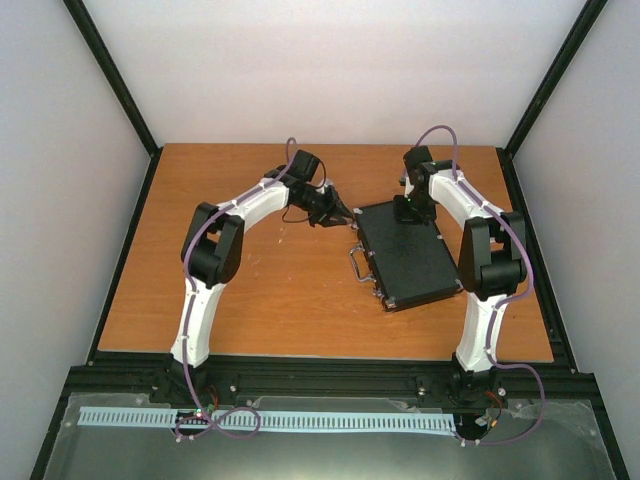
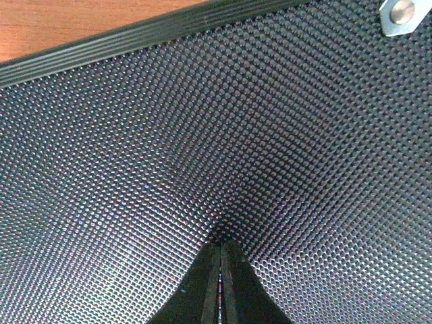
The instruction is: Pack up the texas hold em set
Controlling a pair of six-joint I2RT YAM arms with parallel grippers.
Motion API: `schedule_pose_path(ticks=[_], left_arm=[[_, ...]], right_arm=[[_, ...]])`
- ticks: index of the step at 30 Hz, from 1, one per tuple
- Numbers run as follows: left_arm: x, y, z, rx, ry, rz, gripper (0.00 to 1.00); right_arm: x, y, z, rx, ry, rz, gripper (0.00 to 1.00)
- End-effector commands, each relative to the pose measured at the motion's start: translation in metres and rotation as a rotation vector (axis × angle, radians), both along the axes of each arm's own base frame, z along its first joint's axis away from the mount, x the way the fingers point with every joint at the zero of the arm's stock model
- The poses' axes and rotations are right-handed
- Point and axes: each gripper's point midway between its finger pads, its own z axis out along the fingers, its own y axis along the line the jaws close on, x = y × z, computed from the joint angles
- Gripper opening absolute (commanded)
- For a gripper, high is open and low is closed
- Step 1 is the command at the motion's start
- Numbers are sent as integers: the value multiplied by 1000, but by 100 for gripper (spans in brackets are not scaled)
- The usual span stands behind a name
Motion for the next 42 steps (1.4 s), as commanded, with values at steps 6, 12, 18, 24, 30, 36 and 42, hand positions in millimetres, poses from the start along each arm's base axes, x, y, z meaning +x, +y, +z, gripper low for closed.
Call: schedule_pose_path(ticks=[6, 12, 18, 24, 30, 36, 42], left_arm=[[3, -6, -17, 13, 33, -16, 27], [-4, 0, -35, 62, 63, -25, 18], [-5, 4, -49, 101, 78, -34, 13], [-12, 15, -63, 182, 90, -57, 11], [-9, 15, -77, 198, 112, -54, 8], [-14, 14, -88, 224, 131, -70, 4], [-29, 17, -106, 262, 163, -107, 1]], right_arm=[[-7, -2, -27, 4, 74, 11, 3], [-12, -4, -32, 8, 87, 6, 3], [-15, -5, -37, 16, 96, 5, 3], [-15, -9, -37, 16, 95, 2, 3], [-17, -10, -40, 27, 100, -3, 3], [-20, -8, -45, 44, 118, -3, 3], [-20, -8, -49, 43, 128, 4, 3]])
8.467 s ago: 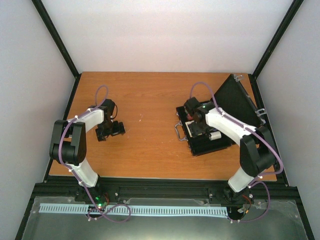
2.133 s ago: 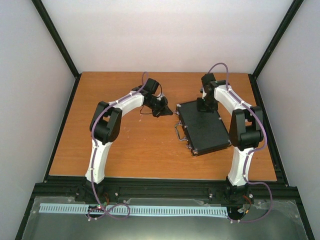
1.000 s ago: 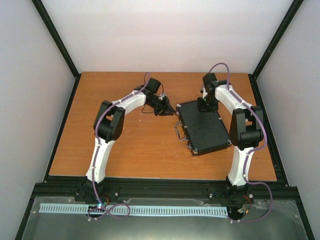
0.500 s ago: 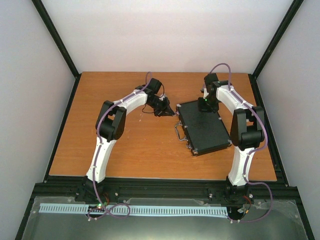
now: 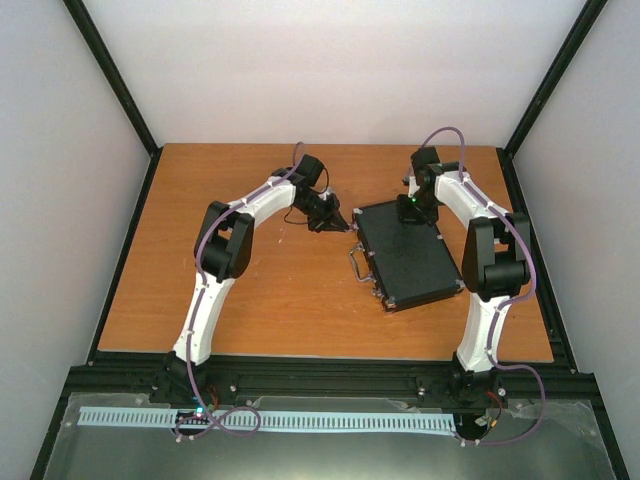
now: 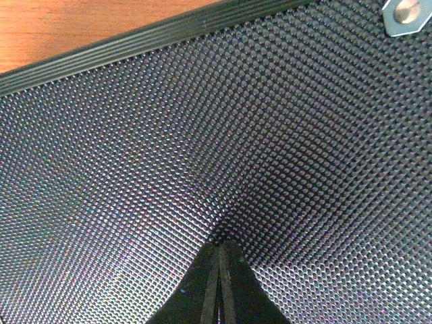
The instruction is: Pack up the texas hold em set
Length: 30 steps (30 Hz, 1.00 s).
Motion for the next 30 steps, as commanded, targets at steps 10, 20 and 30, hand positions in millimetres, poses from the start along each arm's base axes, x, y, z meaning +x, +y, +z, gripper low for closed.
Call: schedule_pose_path(ticks=[10, 20, 30], left_arm=[[-25, 8, -79, 176, 123, -47, 18], [-26, 9, -94, 192, 145, -40, 20], [-3, -15, -72, 81, 127, 69, 21]], right_arm=[[-21, -6, -50, -27, 142, 13, 3], [-23, -8, -51, -27, 150, 12, 3], [-28, -3, -57, 4, 178, 12, 3]])
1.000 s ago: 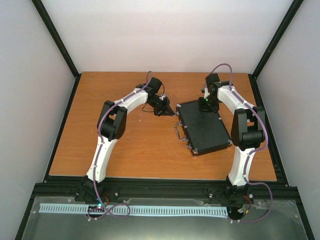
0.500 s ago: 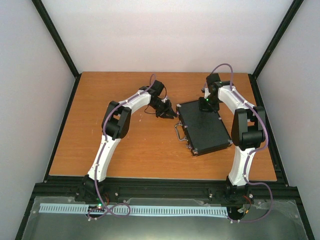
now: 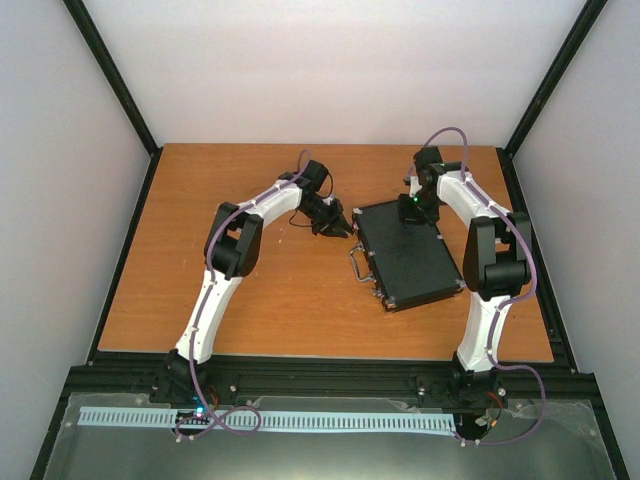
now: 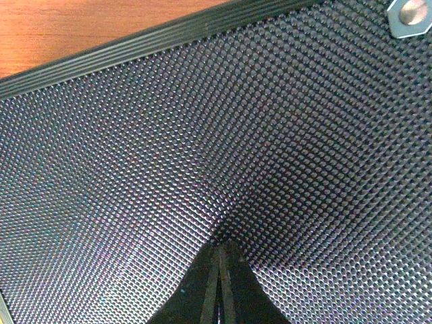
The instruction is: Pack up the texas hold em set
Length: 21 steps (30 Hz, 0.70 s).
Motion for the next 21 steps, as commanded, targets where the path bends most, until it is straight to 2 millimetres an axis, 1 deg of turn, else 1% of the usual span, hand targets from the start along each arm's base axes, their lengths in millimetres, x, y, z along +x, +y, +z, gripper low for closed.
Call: schedule_pose_path(ticks=[1, 3, 5, 6, 7, 8, 9, 12, 14, 16, 18, 20, 21], left_arm=[[-2, -10, -37, 44, 65, 91, 21], [5, -19, -29, -8, 44, 106, 23], [11, -28, -15, -61, 18, 109, 24], [14, -31, -11, -83, 7, 111, 25], [18, -34, 0, -108, -15, 110, 29], [20, -37, 9, -131, -31, 109, 33], [21, -38, 17, -143, -41, 107, 43], [24, -38, 43, -163, -100, 98, 63], [23, -35, 54, -150, -128, 87, 69], [19, -29, 57, -121, -136, 77, 72], [14, -23, 57, -91, -135, 72, 72], [7, -15, 52, -58, -125, 72, 71], [4, -10, 48, -40, -121, 75, 68]], right_arm=[[-28, -2, -55, -21, 168, 13, 3], [-26, 2, -50, 4, 158, 25, 3], [-23, 5, -43, 19, 138, 32, 3], [-21, 5, -39, 17, 128, 36, 3], [-19, 4, -38, 12, 127, 40, 3], [-18, 3, -37, 5, 129, 46, 3], [-18, 3, -38, 2, 135, 51, 3], [-16, 2, -40, -6, 143, 58, 3], [-16, 3, -41, -5, 147, 56, 3], [-16, 2, -42, -7, 149, 55, 3], [-15, 1, -43, -14, 146, 53, 3], [-13, -1, -38, -29, 126, 47, 3], [-11, -3, -34, -36, 109, 42, 3]])
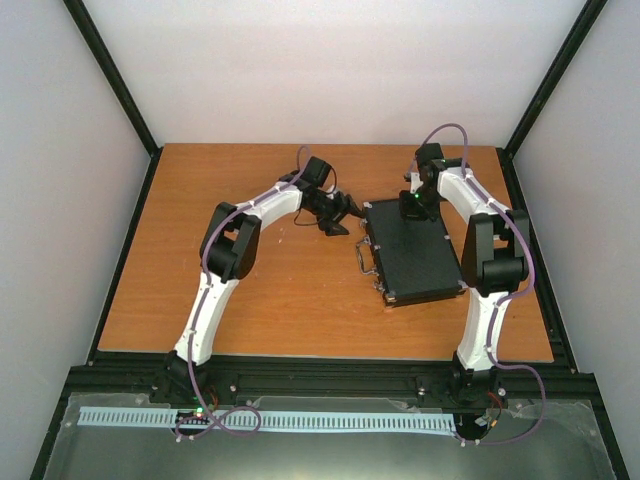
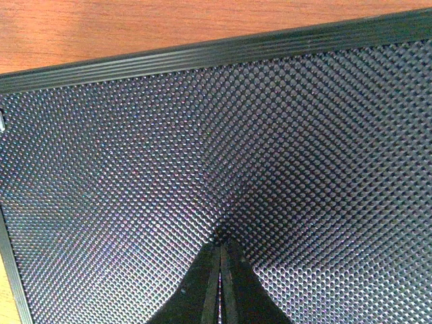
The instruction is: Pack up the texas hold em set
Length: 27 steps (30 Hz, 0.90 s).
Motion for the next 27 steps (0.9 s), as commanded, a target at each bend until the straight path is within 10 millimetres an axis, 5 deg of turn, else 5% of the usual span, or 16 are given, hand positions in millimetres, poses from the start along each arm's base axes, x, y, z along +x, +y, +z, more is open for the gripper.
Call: schedule_pose_path(ticks=[1, 7, 17, 27], left_arm=[[-13, 14, 16, 59, -45, -12, 61], [2, 34, 12, -43, -25, 150, 2], [52, 2, 23, -270, -106, 216, 1], [37, -6, 1, -266, -39, 183, 1]], right_arm=[[-21, 0, -31, -44, 104, 15, 3], [-10, -6, -9, -63, 42, 3, 3], [-4, -9, -13, -58, 40, -19, 3], [4, -15, -15, -41, 39, -42, 3]])
